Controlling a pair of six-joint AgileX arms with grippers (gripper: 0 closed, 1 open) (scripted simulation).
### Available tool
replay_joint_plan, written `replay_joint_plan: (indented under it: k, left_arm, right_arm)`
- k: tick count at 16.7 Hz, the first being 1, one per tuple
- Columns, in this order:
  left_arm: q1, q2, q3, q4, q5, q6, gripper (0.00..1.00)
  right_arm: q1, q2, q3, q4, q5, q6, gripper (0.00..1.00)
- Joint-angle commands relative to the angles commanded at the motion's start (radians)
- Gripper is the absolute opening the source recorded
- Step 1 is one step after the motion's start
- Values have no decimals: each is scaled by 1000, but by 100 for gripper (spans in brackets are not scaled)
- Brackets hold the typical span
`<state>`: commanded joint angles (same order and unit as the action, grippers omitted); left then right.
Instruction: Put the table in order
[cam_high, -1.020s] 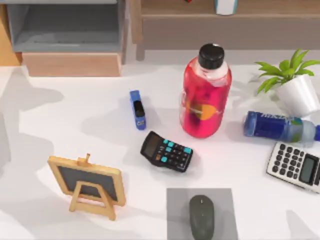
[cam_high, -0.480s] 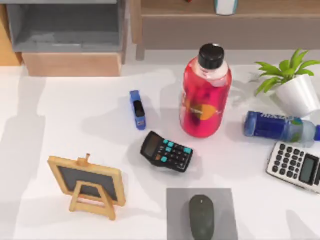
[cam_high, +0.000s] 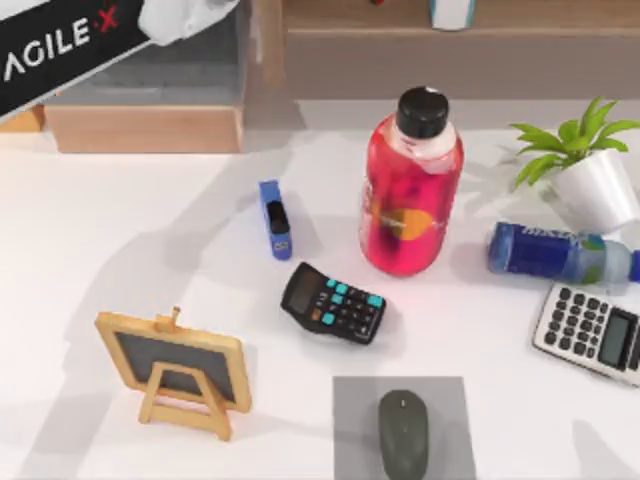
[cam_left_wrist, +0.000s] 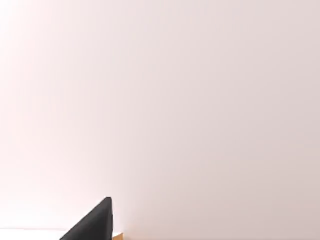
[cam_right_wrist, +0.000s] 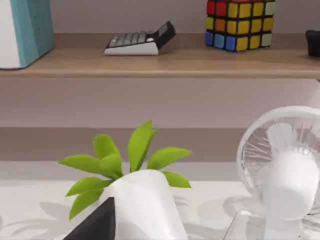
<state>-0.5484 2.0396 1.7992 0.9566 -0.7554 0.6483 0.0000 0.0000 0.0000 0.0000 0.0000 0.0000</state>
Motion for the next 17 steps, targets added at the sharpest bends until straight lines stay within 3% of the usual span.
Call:
replay_joint_plan:
  k: [6, 11, 17]
  left_arm:
    - [-277, 240, 172, -270, -39, -400, 100]
    - [-294, 429, 224, -439, -35, -610, 100]
    - [-287, 456, 229, -464, -33, -636, 100]
  right_arm:
    - [0, 0, 0, 0, 0, 0, 100]
    - [0, 0, 0, 0, 0, 0, 100]
    - [0, 0, 0, 0, 0, 0, 100]
